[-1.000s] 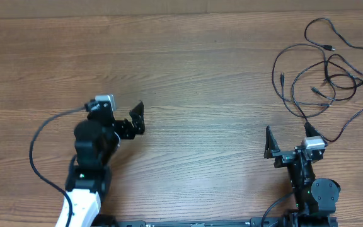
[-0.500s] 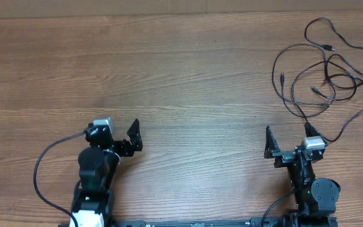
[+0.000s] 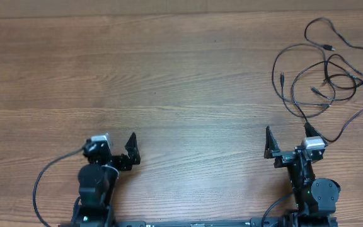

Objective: Untangle cables

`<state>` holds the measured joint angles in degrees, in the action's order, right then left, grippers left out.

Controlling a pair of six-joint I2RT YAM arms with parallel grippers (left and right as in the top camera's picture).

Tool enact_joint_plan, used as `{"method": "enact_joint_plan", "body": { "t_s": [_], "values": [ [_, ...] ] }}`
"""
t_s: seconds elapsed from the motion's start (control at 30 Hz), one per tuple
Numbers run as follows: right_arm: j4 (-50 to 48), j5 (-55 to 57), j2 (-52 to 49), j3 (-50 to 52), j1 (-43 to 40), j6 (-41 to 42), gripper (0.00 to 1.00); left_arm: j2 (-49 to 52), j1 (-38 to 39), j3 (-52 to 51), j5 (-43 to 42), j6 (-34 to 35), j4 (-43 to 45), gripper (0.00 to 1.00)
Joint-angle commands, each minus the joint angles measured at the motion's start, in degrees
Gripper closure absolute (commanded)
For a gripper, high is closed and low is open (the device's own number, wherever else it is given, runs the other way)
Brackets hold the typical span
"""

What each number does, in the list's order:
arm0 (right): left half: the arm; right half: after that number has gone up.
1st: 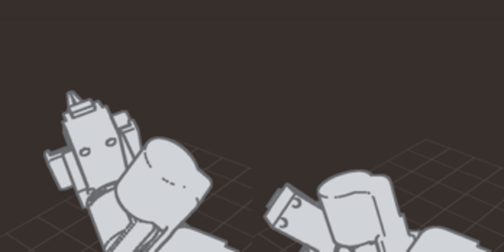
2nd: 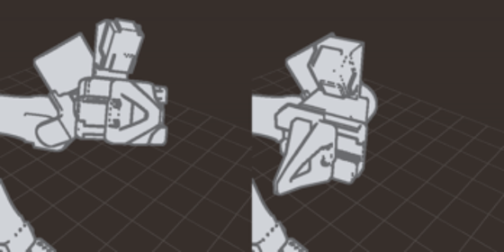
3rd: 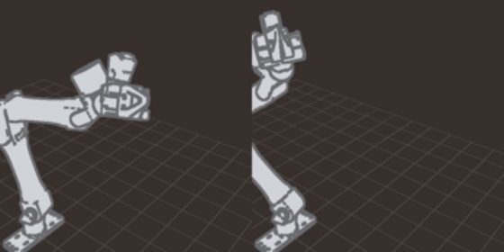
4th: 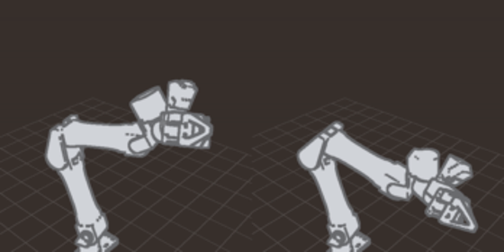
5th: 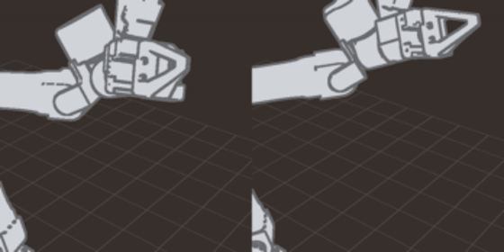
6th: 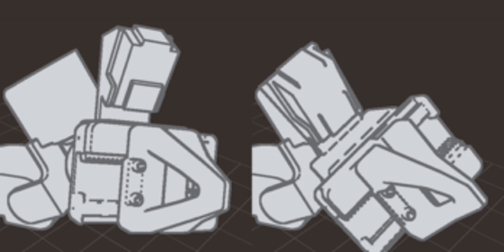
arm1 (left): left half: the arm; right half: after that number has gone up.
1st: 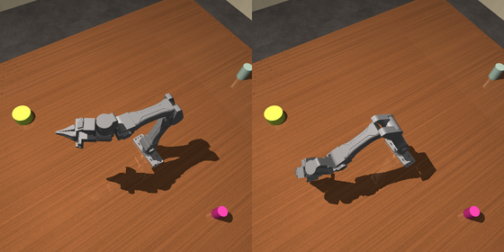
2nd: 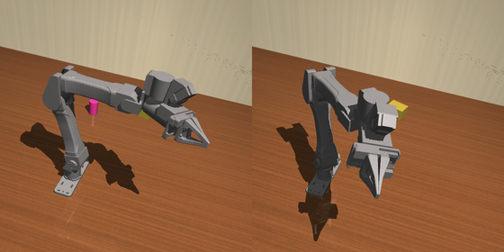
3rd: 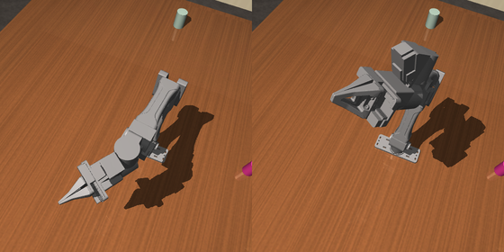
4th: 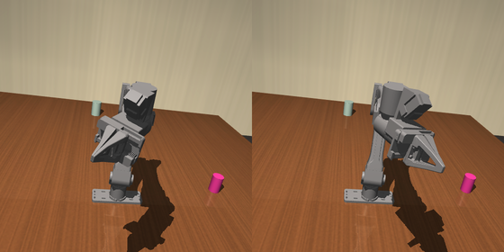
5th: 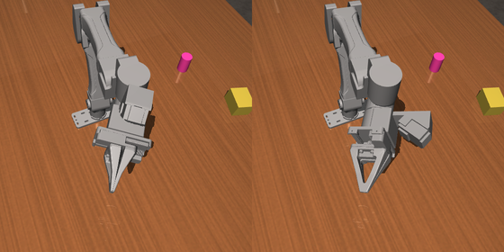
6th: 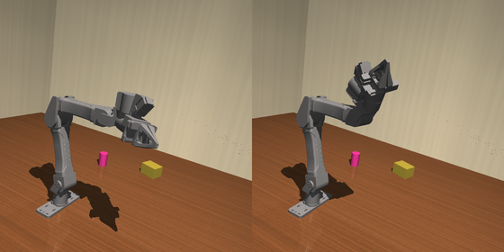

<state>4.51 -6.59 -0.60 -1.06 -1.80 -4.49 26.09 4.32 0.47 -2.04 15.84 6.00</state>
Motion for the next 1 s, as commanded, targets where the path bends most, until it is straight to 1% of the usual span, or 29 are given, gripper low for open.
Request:
{"method": "enact_joint_plan", "body": {
  "t_s": [0.0, 0.03, 0.2, 0.57, 0.97],
  "values": [
    [-0.28, 0.55, 0.44, 0.61, -0.2, -0.09, 0.0, -12.09, 0.15, -0.22, 2.25, -2.64, -9.29, 0.01],
    [-0.28, 0.55, 0.44, 0.61, -0.2, -0.09, 0.0, -14.73, 0.15, -0.2, 2.16, -3.63, -10.45, 0.01],
    [-0.28, 0.57, 0.44, 0.61, -0.2, -0.09, 0.0, -25.51, 0.15, -0.2, 1.53, -10.71, -10.49, 0.0],
    [-0.28, 0.57, 0.44, 0.61, -0.2, -0.09, 0.0, -25.9, 0.15, -0.22, 1.07, -18.95, -10.54, 0.0],
    [-0.28, 0.57, 0.44, 0.61, -0.2, -0.07, 0.0, -25.83, 0.15, -0.2, 0.98, -19.06, -10.43, 0.0]
  ]
}}
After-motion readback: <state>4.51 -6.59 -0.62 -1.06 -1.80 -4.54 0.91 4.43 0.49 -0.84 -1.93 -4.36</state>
